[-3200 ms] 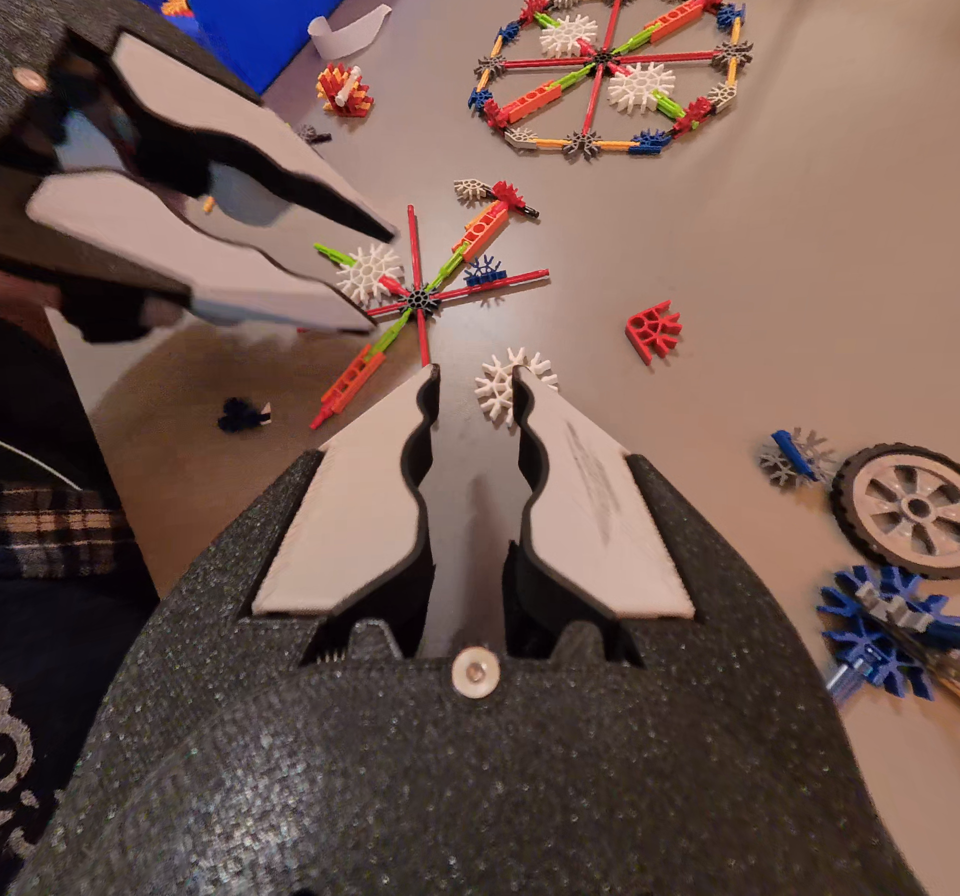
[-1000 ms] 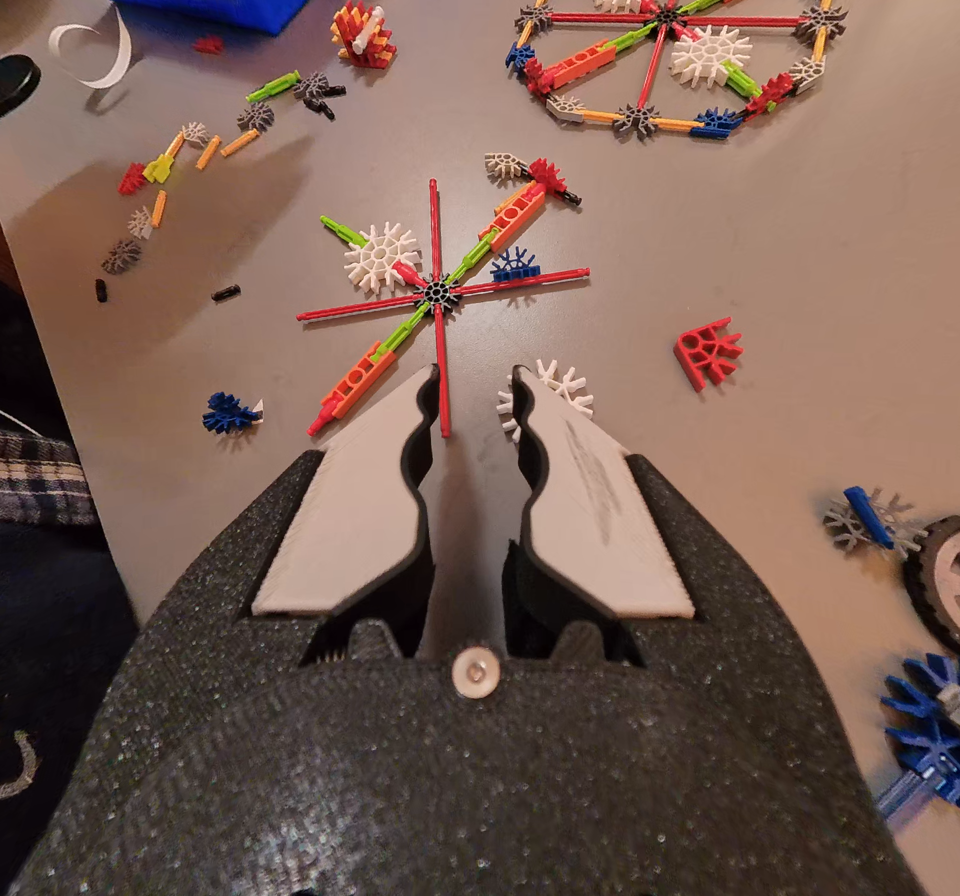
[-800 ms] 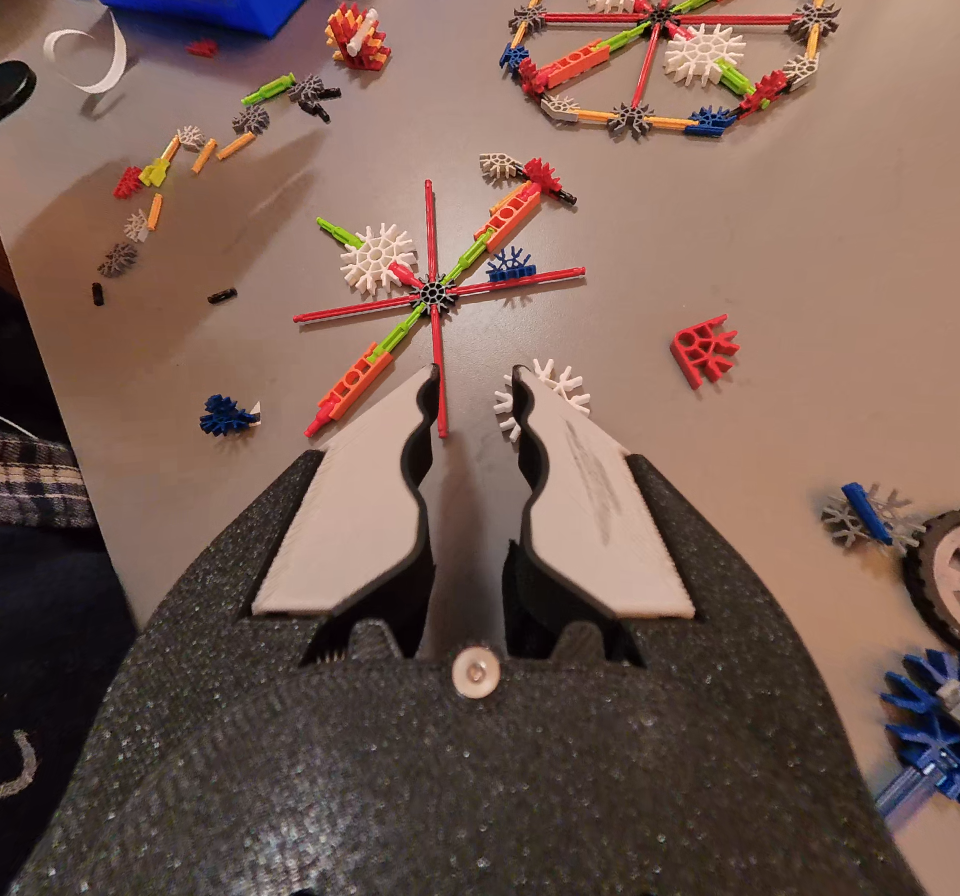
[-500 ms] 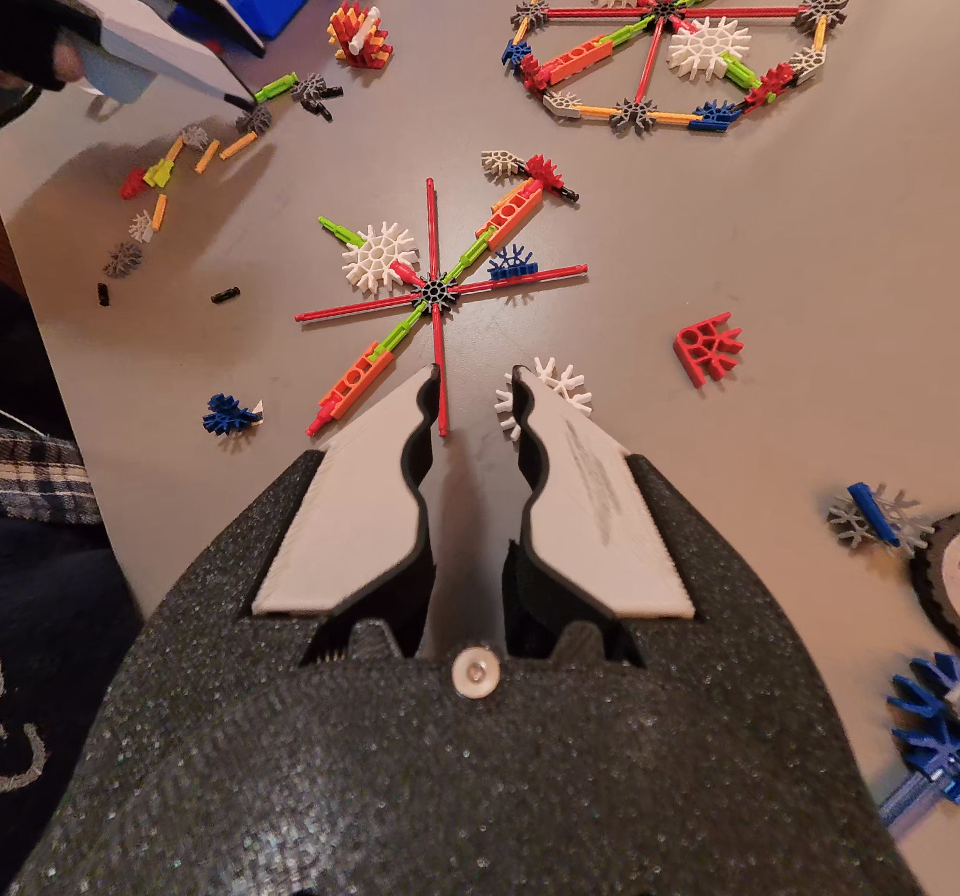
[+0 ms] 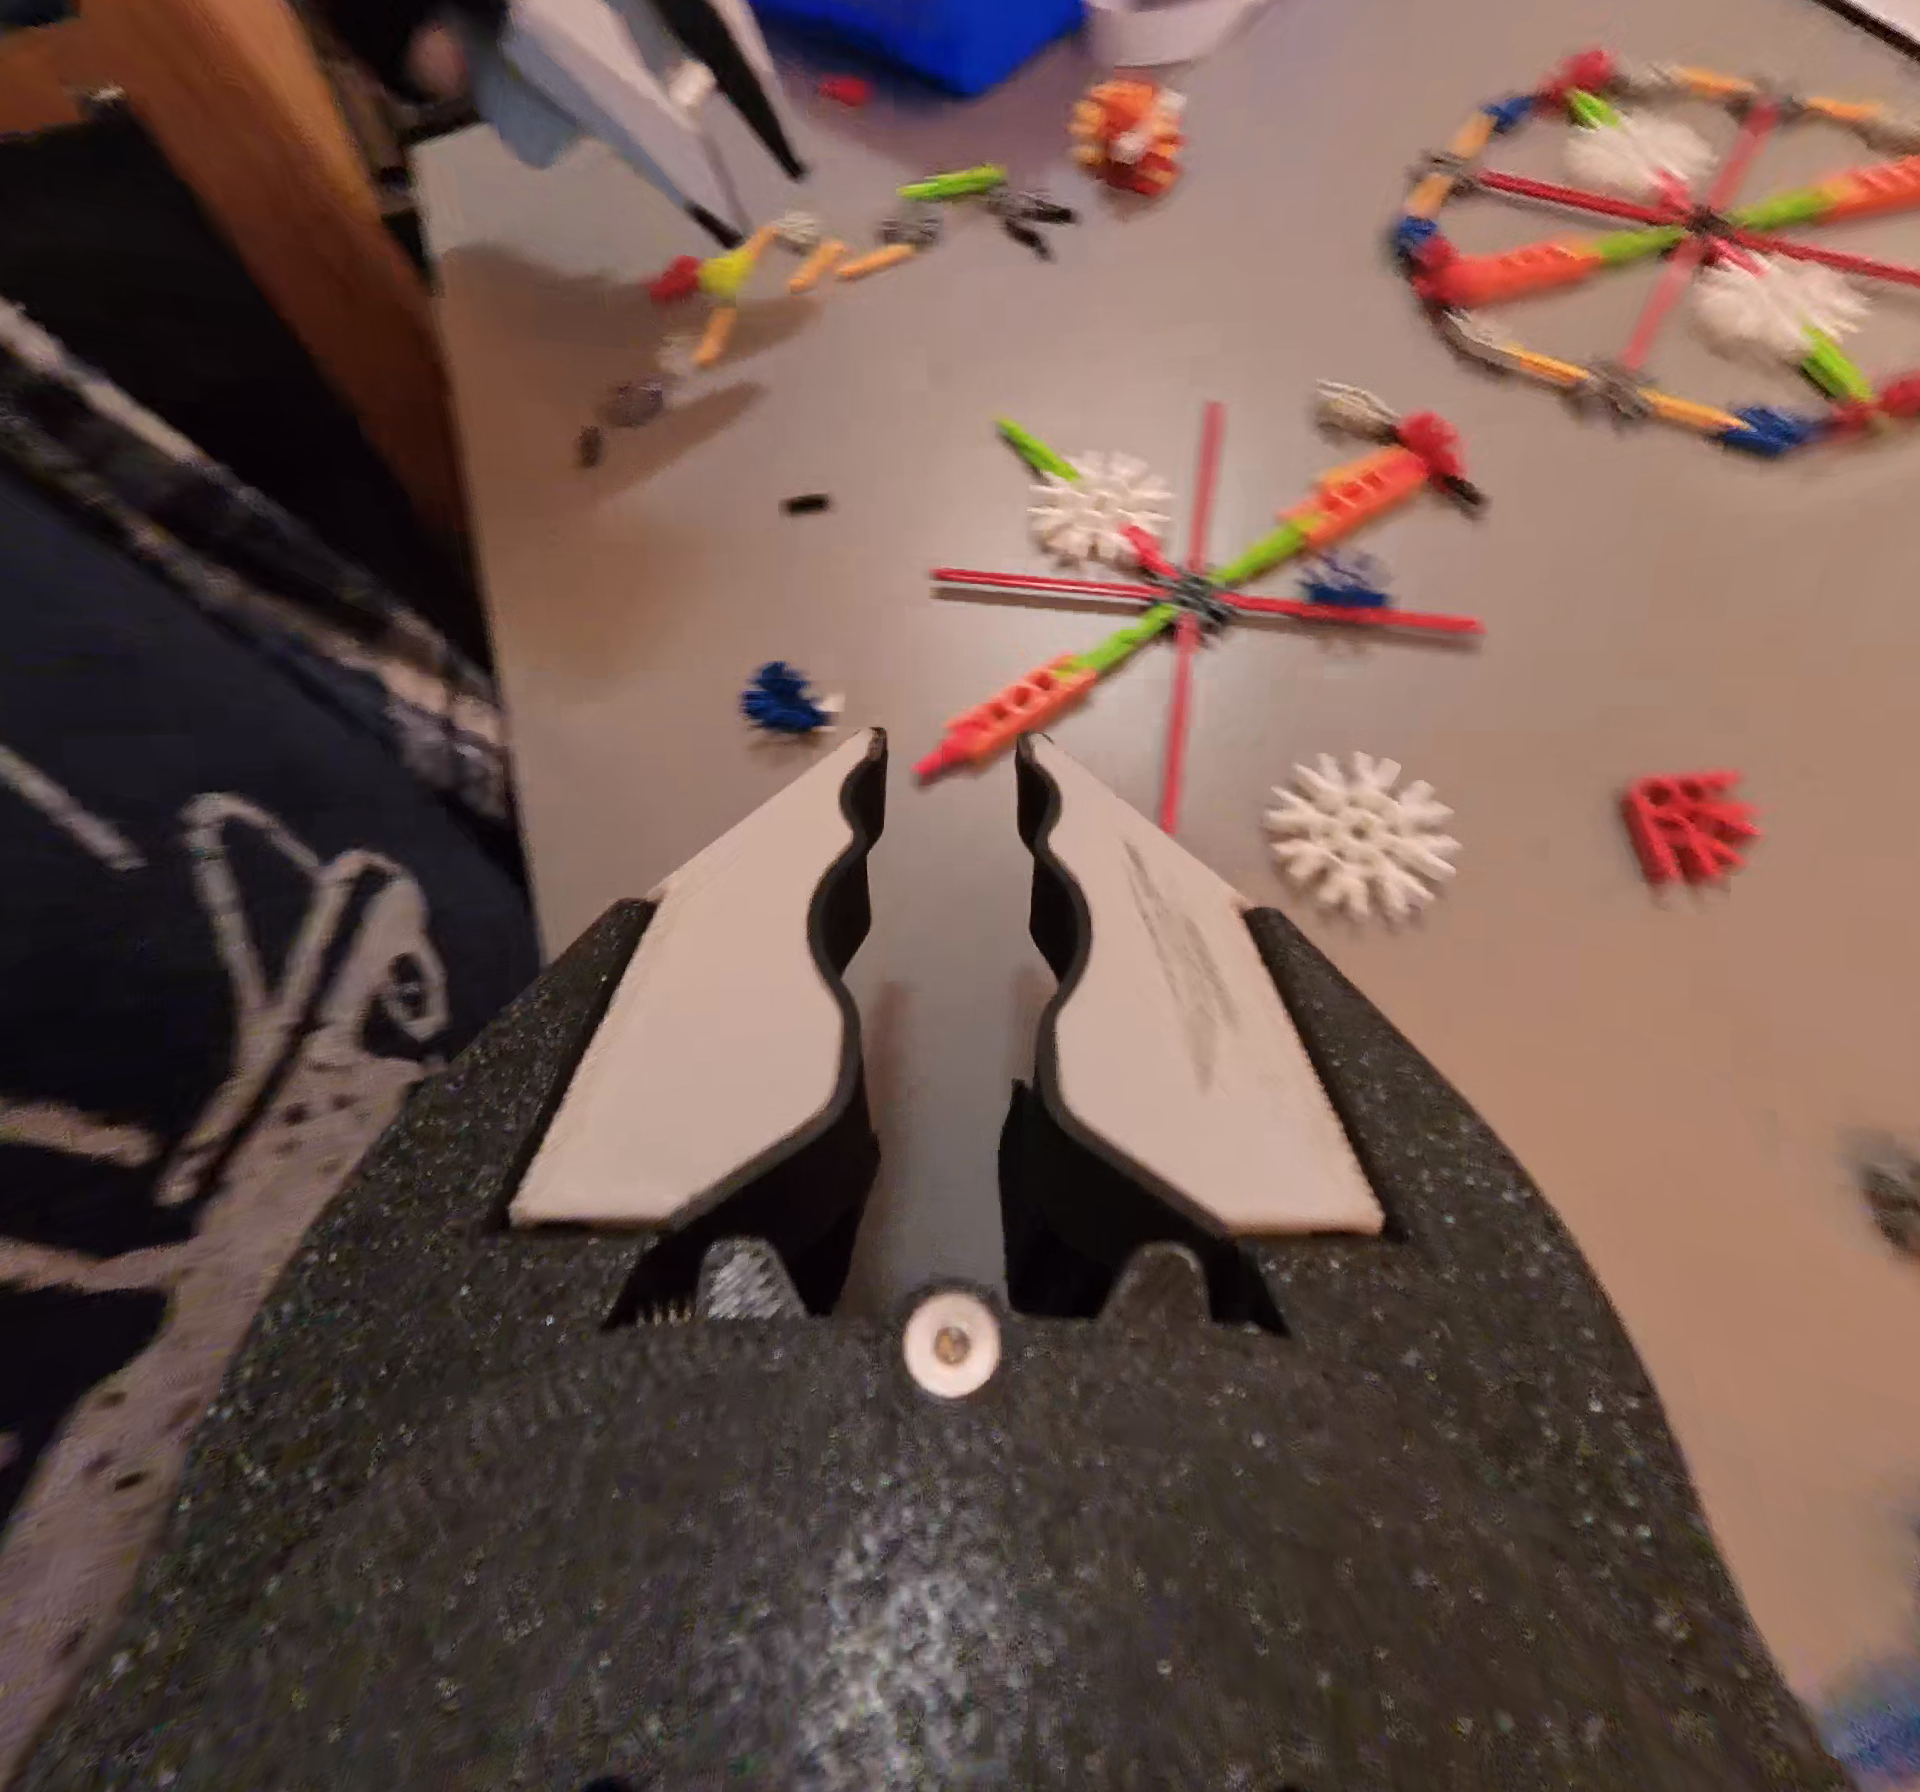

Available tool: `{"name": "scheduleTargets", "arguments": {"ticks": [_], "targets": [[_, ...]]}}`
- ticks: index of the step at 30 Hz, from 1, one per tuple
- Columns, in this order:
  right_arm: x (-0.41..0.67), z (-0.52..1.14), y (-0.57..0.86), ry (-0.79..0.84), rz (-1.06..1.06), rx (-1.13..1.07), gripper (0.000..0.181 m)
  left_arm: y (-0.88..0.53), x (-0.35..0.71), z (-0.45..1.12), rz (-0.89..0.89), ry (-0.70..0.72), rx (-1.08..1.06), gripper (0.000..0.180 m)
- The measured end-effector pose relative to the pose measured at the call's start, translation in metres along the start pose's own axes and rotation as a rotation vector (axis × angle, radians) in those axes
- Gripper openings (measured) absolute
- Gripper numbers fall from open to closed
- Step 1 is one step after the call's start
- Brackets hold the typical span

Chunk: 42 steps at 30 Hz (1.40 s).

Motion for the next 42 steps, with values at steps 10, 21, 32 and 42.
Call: {"name": "scheduleTargets", "arguments": {"ticks": [10,21,32,42], "targets": [[-0.011,0.042,-0.034,-0.127,-0.082,0.095,0.024,0.051,0.010,0.022,0.033,0.058,-0.166,0.029],[-0.015,0.049,-0.038,-0.163,-0.159,0.045,0.003,0.114,0.023,0.060,0.066,0.073,-0.305,0.023],[-0.010,0.036,-0.030,-0.083,-0.064,-0.004,0.002,0.126,0.028,0.074,0.058,0.077,-0.269,0.023],[0.003,0.027,-0.029,0.021,-0.096,-0.023,0.003,0.133,0.036,0.078,-0.150,0.148,-0.292,0.015]]}}
Point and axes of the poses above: each gripper's, where its closed fingertips meet, z out along the fingers, x out of its top, y = z × x across the jaws, the point moved 6 cm from there along -z, back along the fingers, and after that the axes turned 13 degrees about y, right-handed, at the moved point
